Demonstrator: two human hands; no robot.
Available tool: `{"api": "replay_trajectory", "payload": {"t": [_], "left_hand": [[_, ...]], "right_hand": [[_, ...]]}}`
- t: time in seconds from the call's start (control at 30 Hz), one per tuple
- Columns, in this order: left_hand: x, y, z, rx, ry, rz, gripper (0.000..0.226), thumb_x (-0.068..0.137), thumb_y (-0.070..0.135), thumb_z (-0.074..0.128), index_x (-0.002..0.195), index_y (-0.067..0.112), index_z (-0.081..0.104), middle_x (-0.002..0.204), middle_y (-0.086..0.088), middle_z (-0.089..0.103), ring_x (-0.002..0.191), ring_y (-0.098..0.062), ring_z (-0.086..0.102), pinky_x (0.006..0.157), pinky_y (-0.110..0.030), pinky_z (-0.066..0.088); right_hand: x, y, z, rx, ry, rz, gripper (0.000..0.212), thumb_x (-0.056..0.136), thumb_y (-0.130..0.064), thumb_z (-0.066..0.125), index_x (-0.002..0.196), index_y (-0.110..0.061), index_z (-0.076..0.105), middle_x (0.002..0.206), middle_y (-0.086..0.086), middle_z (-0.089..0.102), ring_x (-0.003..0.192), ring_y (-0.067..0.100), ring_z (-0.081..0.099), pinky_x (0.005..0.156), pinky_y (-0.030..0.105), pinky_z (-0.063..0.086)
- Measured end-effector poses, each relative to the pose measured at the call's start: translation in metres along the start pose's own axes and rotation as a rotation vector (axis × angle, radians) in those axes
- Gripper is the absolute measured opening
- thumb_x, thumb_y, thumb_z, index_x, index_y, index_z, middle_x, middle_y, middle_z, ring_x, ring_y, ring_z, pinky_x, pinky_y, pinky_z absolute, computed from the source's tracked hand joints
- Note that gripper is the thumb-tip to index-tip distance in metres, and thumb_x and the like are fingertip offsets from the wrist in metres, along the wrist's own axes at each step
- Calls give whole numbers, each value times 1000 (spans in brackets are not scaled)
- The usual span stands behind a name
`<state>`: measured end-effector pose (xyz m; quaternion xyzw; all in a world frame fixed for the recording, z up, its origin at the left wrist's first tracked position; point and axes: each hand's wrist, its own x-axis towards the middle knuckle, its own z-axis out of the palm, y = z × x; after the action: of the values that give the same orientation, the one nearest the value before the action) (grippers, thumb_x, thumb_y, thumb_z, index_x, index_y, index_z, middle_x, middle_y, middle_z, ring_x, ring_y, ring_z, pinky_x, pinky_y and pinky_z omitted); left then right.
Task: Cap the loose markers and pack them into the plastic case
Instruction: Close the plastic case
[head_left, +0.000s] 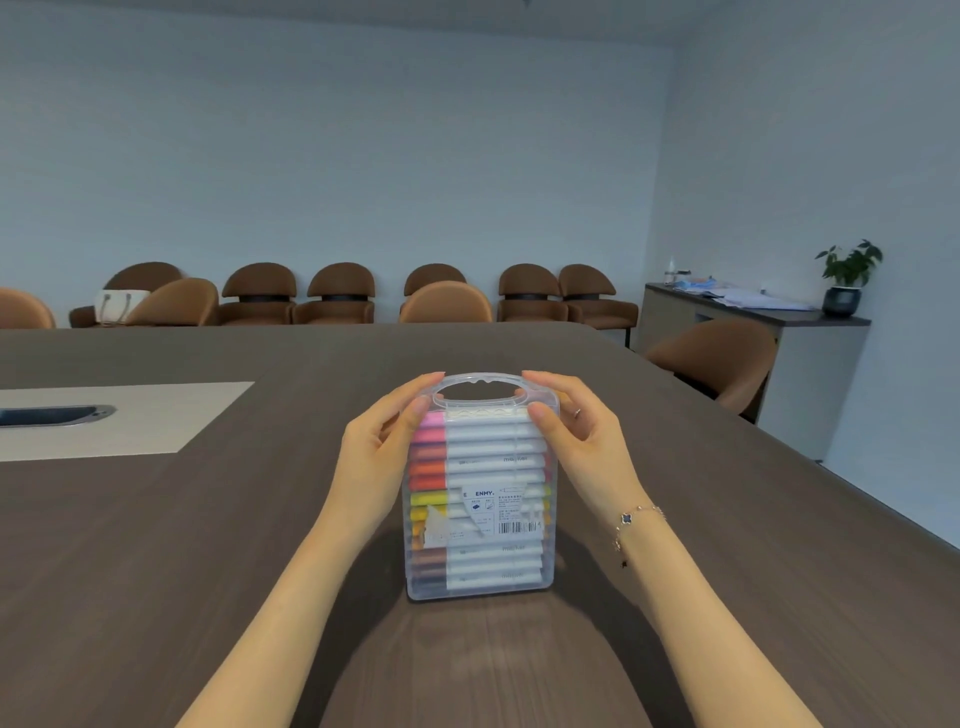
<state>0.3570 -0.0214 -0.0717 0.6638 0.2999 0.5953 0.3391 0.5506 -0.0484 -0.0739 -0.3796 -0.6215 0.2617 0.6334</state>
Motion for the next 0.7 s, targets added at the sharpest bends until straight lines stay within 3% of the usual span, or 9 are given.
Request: {"api": "replay_trajectory", "payload": {"t": [0.13,0.37,0.47,0.53,0.6,0.7], "left_hand": [[0,-1,0,5,5,7,23,95,24,48,112,32,61,111,20,63,99,8,61,71,-8,50],[-2,-4,2,12,13,-3,23,92,31,49,107,44,60,105,27,66,99,3,63,71,-12,54],[0,-3,-4,-7,-54,-31,25,89,34,49,110,44,59,108,28,64,101,5,62,72,-10,53],[3,-2,-10,-3,-143,-57,27,91,31,49,112,48,55,109,37,59,104,11,57,71,-8,51],[5,-3,-14,-14,-212,-90,34,92,26,52,116,50,51,107,44,55,103,14,56,67,-6,50],[7,-14,-20,-141,-285,-164,60,86,15,60,130,49,40,114,33,61,105,7,60,71,-11,53]], "right_hand": [[-1,2,2,-3,23,-5,20,90,-21,57,107,-30,59,109,-20,61,102,0,60,72,16,54],[-2,0,2,19,13,-8,21,91,-17,57,109,-27,58,109,-17,61,101,2,61,72,16,53],[-2,0,-1,17,-4,0,24,91,-16,57,112,-26,59,109,-19,62,103,2,61,74,17,53],[-1,0,-2,12,-11,-4,24,92,-15,57,114,-25,60,109,-21,63,104,2,61,75,17,53],[0,0,-2,1,-16,-6,24,92,-15,57,114,-25,60,109,-23,63,105,3,61,75,17,53],[-1,0,-2,-25,-16,4,25,92,-16,57,116,-24,60,110,-22,62,106,3,60,77,17,53]]}}
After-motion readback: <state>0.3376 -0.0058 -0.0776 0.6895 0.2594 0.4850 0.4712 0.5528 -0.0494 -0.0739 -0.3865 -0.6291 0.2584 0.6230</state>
